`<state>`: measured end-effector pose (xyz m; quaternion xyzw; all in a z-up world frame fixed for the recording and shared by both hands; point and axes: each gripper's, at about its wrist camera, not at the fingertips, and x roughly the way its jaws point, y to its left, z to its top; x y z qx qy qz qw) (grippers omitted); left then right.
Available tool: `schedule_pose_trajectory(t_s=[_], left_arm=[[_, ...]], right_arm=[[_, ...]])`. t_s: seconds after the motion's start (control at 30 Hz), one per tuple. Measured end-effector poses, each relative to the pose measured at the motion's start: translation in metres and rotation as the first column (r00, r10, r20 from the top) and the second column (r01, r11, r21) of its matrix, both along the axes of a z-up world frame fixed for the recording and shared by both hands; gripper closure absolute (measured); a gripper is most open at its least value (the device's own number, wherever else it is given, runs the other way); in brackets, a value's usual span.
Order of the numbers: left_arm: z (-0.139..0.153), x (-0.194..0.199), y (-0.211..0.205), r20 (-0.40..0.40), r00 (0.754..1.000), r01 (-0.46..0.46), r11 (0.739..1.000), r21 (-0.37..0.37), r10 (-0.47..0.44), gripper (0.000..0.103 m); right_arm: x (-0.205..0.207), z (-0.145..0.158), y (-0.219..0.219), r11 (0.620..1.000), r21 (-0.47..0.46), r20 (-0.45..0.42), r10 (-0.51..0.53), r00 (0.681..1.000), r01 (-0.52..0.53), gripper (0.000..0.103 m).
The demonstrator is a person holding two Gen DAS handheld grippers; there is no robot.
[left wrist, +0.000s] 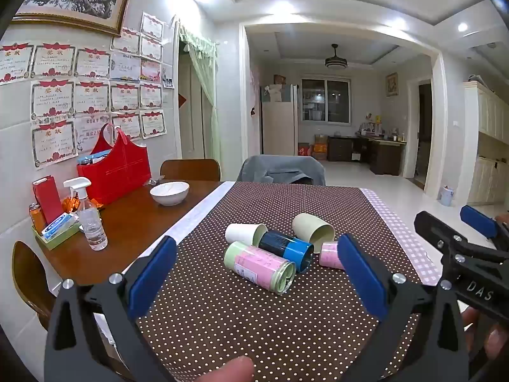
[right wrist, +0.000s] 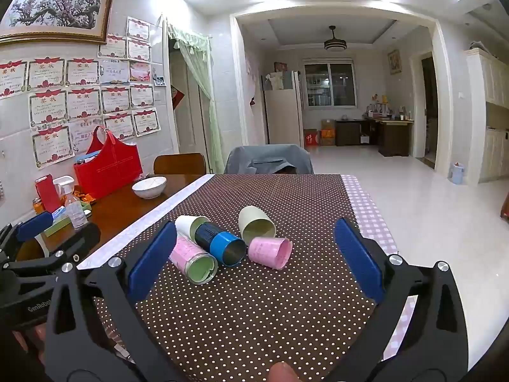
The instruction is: Flip cup upside down
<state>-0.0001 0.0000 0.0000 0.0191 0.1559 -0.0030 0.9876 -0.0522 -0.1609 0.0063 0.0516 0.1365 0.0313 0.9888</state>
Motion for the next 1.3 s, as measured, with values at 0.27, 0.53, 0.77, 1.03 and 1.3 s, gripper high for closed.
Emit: schedule_pose_trajectory(t_s=[0.27, 0.53, 0.77, 1.03, 1.3], left_arm=[[-0.0001, -0.0005, 0.0003, 0.000, 1.000, -0.002, 1.000, -0.003, 0.002, 0.004], [-0.0022, 0.0028, -0.0003, -0.006, 1.000, -0.001, 1.000, -0.005, 0.001, 0.004], [-0.0016, 0.0041, -0.0025, -0.006, 1.000, -0.001, 1.000, -0.009, 0.001, 0.004], [-0.0015, 0.0038, -0.0036, -0.006, 1.000, 0.000, 1.000, -0.011, 0.000, 0.004], [-0.0012, 0.0035, -0.0028, -0.005, 1.000, 0.000, 1.000, -0.014, 0.000, 0.004]], right_arm=[[0.0011, 0.0006, 0.0015, 1.000, -0.003, -0.001, 0.001, 1.000, -0.001, 0.006], [-0.0004, 0.0015, -0.0013, 1.000, 0.001, 0.002, 0.000, 1.000, 0.000, 0.006], [-0.0002, 0.0061, 0.0001, 1.000, 0.001, 0.004, -0.001, 1.000, 0.001, 0.006], [0.0010, 0.0073, 0.0028, 1.000, -0.004, 0.003, 0.000, 1.000, 0.000, 0.006], [0.0012, 0.0068, 0.0021, 1.000, -0.003, 0.003, 0.002, 1.000, -0.002, 0.006]])
